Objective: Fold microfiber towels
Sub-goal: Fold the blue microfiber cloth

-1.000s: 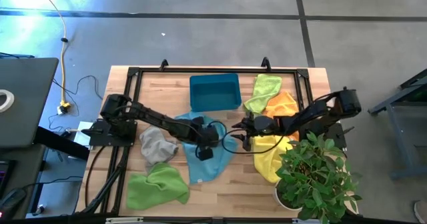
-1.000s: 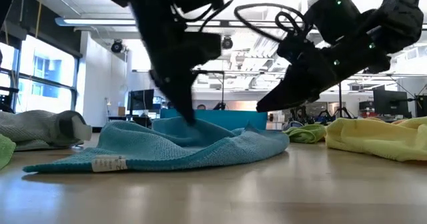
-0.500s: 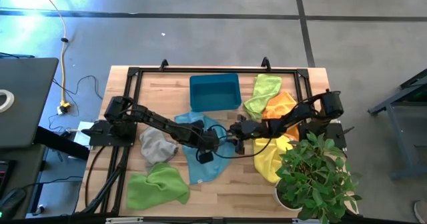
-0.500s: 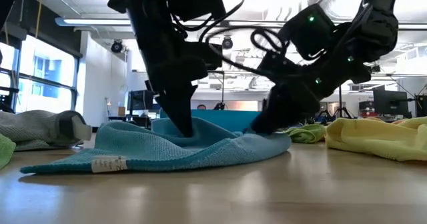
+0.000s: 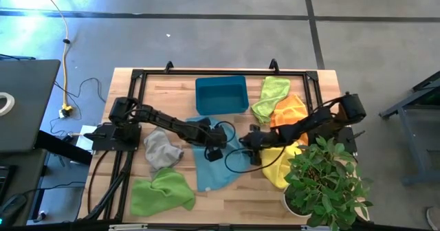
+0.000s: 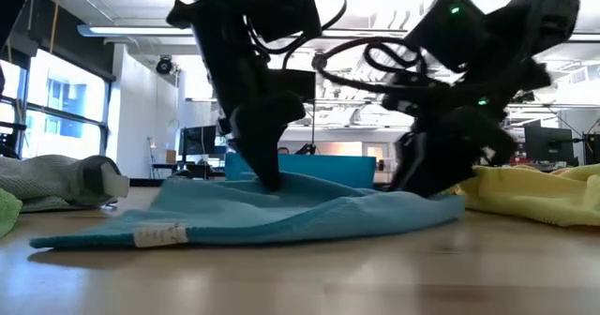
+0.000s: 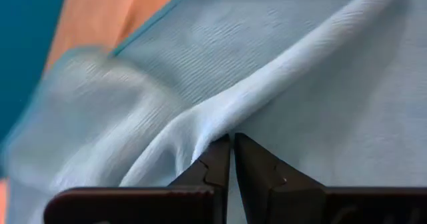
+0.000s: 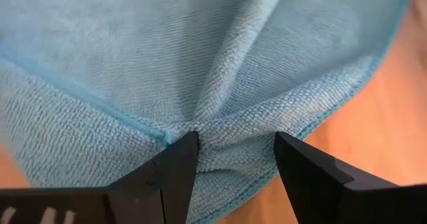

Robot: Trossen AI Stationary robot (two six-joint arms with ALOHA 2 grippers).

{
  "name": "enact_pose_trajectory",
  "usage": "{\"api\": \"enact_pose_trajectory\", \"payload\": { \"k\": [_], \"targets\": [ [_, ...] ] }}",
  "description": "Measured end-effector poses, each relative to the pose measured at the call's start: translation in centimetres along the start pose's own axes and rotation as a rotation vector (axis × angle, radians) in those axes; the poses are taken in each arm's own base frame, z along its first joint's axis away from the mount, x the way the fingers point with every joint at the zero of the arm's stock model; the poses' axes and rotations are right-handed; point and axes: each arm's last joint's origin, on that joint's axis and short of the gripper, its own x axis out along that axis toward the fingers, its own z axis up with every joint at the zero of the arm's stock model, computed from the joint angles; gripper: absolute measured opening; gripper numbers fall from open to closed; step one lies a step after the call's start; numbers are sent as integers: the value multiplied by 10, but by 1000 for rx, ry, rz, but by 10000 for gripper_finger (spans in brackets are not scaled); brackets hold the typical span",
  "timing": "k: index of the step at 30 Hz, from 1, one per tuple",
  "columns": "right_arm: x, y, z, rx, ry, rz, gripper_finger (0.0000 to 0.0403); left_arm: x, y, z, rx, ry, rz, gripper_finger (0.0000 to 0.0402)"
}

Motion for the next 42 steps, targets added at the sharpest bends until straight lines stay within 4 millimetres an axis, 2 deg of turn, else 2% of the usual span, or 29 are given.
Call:
{"api": "enact_pose_trajectory", "payload": {
  "k": [10, 15, 19, 23, 26, 34, 42],
  "targets": [
    [-39, 10, -8, 65, 144, 4, 197, 2, 3, 10, 14, -53, -68, 17],
    [-52, 8, 2, 67, 39, -51, 197, 0, -5, 6, 32, 5, -201, 16],
    [-56, 2, 18, 62, -131, -201, 197, -4, -19, 1, 69, 12, -269, 16],
    [-49, -8, 30, 1, -237, -260, 197, -8, -29, -4, 103, 9, -281, 16],
    [-39, -16, 32, -10, -252, -271, 197, -10, -34, -7, 116, 5, -282, 16],
    [-3, -38, 19, 117, -190, -300, 197, -13, -43, -12, 120, 4, -275, 16],
    [11, -38, 20, 124, -245, -235, 197, -15, -46, -15, 133, 14, -275, 16]
  ]
}}
